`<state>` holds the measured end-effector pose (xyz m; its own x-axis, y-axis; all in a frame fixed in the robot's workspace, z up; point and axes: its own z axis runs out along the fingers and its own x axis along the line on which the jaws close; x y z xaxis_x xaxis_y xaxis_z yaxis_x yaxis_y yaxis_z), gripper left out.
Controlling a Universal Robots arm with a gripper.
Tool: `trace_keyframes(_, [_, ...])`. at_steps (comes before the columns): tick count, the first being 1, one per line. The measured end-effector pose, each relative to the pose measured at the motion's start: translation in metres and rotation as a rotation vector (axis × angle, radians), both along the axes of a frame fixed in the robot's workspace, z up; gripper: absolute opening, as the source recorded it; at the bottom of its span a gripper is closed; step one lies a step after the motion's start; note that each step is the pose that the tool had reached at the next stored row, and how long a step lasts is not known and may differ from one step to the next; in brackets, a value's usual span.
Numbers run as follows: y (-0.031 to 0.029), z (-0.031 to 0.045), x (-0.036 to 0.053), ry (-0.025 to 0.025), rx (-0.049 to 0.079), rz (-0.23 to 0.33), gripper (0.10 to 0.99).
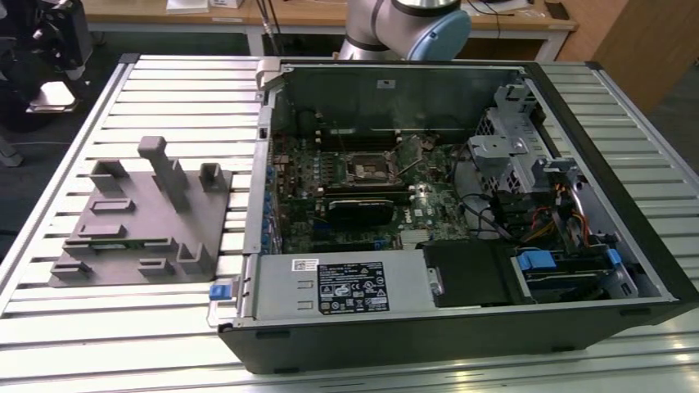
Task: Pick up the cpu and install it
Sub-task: 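Pick up the cpu and move it towards the insertion slot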
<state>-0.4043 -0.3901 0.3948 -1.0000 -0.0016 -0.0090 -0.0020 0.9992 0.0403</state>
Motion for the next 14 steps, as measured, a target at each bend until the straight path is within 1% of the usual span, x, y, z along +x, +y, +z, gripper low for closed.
trace_keyframes(14, [0.0001,0.0,0.0118,0.0,0.001,0.0,0.533])
